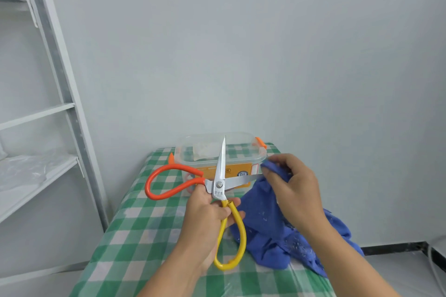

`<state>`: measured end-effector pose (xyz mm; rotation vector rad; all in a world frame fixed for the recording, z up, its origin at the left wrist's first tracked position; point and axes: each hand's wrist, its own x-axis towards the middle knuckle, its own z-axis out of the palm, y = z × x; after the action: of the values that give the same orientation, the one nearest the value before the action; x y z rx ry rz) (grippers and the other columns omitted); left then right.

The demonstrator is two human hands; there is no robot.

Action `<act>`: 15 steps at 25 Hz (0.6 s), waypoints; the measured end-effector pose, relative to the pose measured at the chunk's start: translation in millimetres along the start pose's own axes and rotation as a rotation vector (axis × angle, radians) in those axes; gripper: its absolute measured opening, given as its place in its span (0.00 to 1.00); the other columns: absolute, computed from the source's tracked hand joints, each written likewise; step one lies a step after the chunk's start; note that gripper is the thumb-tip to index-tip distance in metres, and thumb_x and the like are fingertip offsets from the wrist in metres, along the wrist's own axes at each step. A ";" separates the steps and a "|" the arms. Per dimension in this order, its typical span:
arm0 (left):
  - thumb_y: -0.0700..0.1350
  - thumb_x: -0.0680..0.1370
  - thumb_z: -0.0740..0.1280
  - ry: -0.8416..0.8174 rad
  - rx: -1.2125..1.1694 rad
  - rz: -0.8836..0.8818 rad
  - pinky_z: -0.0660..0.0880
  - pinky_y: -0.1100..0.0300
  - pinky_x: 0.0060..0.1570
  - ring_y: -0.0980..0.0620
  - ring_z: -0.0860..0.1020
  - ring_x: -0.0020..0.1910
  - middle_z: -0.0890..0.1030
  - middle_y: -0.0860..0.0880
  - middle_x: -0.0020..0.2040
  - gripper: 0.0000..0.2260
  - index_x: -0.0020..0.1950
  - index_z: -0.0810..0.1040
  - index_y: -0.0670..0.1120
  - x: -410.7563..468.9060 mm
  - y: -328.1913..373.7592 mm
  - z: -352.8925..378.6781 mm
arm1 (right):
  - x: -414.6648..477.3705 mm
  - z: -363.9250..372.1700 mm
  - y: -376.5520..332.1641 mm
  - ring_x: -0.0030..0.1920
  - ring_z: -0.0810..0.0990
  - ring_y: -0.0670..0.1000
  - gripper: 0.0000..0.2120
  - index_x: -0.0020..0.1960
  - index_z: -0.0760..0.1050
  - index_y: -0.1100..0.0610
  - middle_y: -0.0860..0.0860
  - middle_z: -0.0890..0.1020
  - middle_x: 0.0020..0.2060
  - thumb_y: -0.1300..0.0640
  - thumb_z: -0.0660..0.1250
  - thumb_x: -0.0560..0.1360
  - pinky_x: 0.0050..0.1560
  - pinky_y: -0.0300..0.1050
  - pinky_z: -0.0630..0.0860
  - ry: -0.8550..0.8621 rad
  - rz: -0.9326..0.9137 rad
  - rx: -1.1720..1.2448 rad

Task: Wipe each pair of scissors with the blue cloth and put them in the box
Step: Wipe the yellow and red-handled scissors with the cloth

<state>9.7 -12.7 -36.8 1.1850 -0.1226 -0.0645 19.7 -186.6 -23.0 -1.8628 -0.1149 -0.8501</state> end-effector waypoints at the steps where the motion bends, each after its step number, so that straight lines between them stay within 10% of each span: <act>1: 0.21 0.76 0.57 0.008 0.000 0.004 0.83 0.46 0.45 0.51 0.84 0.44 0.81 0.42 0.56 0.21 0.61 0.74 0.40 1.1 1.4 0.5 | -1.6 6.1 -8.8 0.45 0.80 0.45 0.09 0.48 0.79 0.48 0.42 0.82 0.41 0.62 0.71 0.76 0.45 0.40 0.75 -0.037 -0.059 -0.020; 4: 0.27 0.79 0.60 0.044 -0.031 0.014 0.82 0.46 0.42 0.49 0.83 0.42 0.81 0.41 0.54 0.13 0.59 0.73 0.39 2.6 7.2 -0.5 | 0.1 15.9 -15.9 0.45 0.78 0.45 0.07 0.48 0.79 0.50 0.41 0.80 0.43 0.62 0.70 0.75 0.45 0.41 0.73 -0.002 -0.162 -0.175; 10: 0.36 0.83 0.61 0.048 0.161 0.031 0.82 0.49 0.37 0.50 0.81 0.35 0.83 0.39 0.49 0.05 0.57 0.75 0.38 2.0 24.3 -10.7 | 21.2 -10.0 -6.4 0.48 0.81 0.52 0.02 0.49 0.75 0.50 0.42 0.81 0.42 0.55 0.67 0.78 0.48 0.52 0.77 0.263 0.222 -0.050; 15: 0.37 0.83 0.60 0.045 0.454 0.089 0.83 0.47 0.36 0.49 0.80 0.30 0.82 0.39 0.48 0.05 0.57 0.74 0.41 6.1 28.2 -11.4 | 16.4 14.7 -41.9 0.43 0.77 0.42 0.10 0.43 0.72 0.43 0.42 0.79 0.41 0.56 0.71 0.76 0.42 0.35 0.71 0.117 -0.104 -0.046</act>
<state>16.9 7.7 -14.6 1.6316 -0.1551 0.0731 20.8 -159.9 16.1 -1.8580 -0.1208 -1.0385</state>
